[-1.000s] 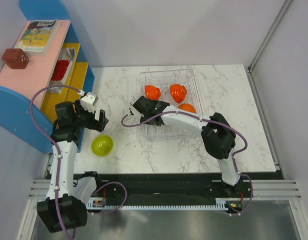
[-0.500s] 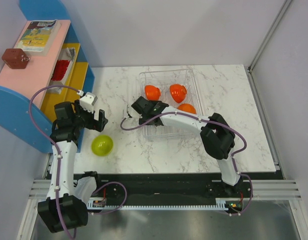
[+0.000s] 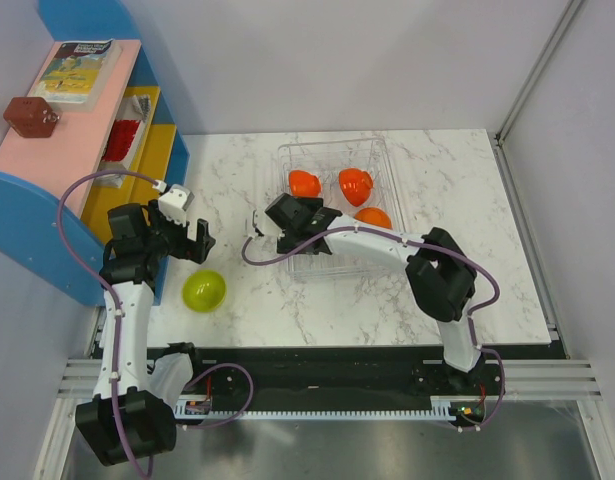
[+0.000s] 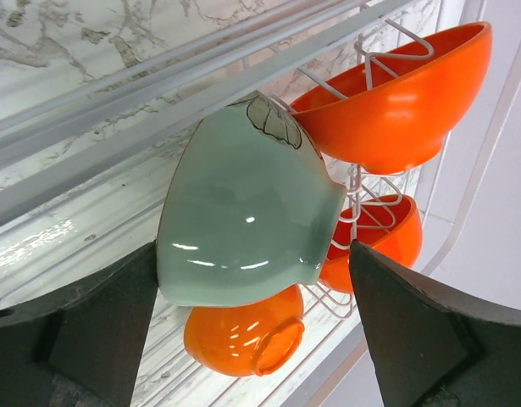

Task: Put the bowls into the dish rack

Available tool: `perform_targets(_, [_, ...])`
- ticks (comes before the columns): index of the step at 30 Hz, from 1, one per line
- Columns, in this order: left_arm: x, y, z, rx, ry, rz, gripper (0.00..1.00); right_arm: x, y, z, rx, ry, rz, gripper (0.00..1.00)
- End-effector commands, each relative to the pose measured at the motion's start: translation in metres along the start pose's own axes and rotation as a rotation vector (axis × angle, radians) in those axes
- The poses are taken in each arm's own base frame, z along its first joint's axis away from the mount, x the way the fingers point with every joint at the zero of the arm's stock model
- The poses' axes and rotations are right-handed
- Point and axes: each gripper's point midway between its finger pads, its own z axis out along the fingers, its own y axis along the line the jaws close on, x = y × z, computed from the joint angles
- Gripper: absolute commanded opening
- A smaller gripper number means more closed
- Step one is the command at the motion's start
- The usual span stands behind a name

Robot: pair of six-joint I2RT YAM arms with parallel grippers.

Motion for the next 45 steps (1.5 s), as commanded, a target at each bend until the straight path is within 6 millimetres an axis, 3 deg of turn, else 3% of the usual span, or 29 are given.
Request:
perform_targets(1, [-0.008,-0.003,-0.002,0.018,-0.039,-0.011,1.0,0.004,0.032,0.002,-0.105,-0.002,-0.076,0.98])
perform_targets(9, [-0.009,-0.003,-0.003,0.019,-0.04,-0.013,1.0,0.006,0.05,-0.001,-0.196,-0.039,-0.083,0.98])
perform_targets(13, [-0.01,-0.002,-0.003,0.017,-0.041,-0.012,1.0,0.004,0.05,0.003,-0.203,-0.045,-0.053,0.98])
perform_targets(16, [-0.01,-0.003,-0.004,0.021,-0.041,-0.01,1.0,-0.007,0.031,-0.002,-0.171,-0.085,0.038,0.98])
perform_targets(20, [-0.009,-0.004,-0.003,0.029,-0.041,-0.009,1.0,-0.013,-0.014,-0.023,-0.051,-0.107,0.124,0.98])
perform_targets(23, [-0.01,-0.01,-0.004,0.063,-0.043,0.002,1.0,-0.004,-0.034,-0.042,-0.008,-0.109,0.145,0.98])
perform_targets(29, [-0.01,-0.018,-0.006,0.13,-0.032,0.083,1.0,0.028,-0.047,-0.076,-0.019,-0.101,0.14,0.98])
perform_targets(34, [0.005,-0.007,-0.008,0.088,0.038,0.179,1.0,0.075,-0.057,-0.072,-0.028,-0.013,0.169,0.98])
perform_targets(36, [0.013,-0.005,-0.008,0.086,0.07,0.19,1.0,0.09,-0.048,-0.064,-0.057,0.02,0.171,0.98])
perform_targets(40, [0.034,-0.004,-0.011,0.103,0.161,0.245,1.0,0.1,-0.024,-0.045,-0.113,0.063,0.15,0.98])
perform_targets(45, [0.044,-0.005,-0.023,0.139,0.216,0.389,1.0,0.098,-0.002,-0.021,-0.174,0.079,0.15,0.98])
